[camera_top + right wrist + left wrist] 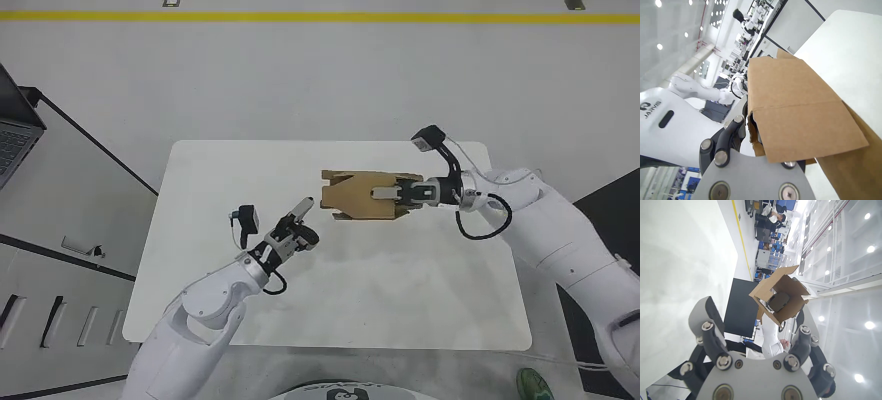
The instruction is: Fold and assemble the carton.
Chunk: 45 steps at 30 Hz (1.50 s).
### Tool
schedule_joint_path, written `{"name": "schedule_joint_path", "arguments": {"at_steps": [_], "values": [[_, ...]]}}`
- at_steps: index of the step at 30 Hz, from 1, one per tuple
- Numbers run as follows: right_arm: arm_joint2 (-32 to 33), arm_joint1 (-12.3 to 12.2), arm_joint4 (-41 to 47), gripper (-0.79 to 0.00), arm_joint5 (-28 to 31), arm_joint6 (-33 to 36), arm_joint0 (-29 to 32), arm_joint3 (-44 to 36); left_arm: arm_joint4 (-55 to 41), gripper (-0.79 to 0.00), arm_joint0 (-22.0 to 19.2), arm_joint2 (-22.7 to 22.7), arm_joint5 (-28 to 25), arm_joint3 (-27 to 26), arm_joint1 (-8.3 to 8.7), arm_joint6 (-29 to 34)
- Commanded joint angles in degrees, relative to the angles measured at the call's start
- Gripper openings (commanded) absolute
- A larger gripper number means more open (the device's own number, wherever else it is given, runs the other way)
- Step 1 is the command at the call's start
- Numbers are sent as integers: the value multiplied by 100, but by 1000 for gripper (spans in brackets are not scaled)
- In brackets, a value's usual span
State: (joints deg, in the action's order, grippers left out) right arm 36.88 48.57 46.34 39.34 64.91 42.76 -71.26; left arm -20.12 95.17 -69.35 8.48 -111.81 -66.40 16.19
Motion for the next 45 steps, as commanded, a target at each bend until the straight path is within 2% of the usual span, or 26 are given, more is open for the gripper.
{"name": "schedule_joint_path", "arguments": {"at_steps": [1, 6, 8, 12, 16, 25, 27, 36, 45], "values": [[3, 0, -3, -785, 0, 4, -5, 0, 20, 0, 16, -15, -13, -8, 2, -15], [3, 0, -3, -785, 0, 4, -5, 0, 20, 0, 16, -15, -13, -8, 2, -15], [49, 19, 341, -785, -163, -170, 152, -70, 20, 0, 16, -15, -13, -8, 2, -15], [151, 35, 1007, -785, -1086, 383, 180, 100, 141, 0, 42, -178, -34, -51, 23, -25], [249, 97, 1302, -785, -1579, 741, 82, 330, 227, 0, 212, -453, 0, -168, 70, 124], [259, 104, 1293, -785, -1615, 709, 85, 352, 242, 0, 275, -521, 23, -203, 85, 225], [299, 111, 1385, -785, -1850, 686, 173, 270, 301, 0, 264, -541, -2, -215, 90, 253], [583, 154, 1679, -785, -2939, 1446, 30, 431, 1126, 0, 494, -1303, -328, -363, 273, 1407], [588, 160, 1679, -785, -2953, 1453, 20, 439, 1160, 0, 500, -1326, -348, -365, 279, 1440]]}}
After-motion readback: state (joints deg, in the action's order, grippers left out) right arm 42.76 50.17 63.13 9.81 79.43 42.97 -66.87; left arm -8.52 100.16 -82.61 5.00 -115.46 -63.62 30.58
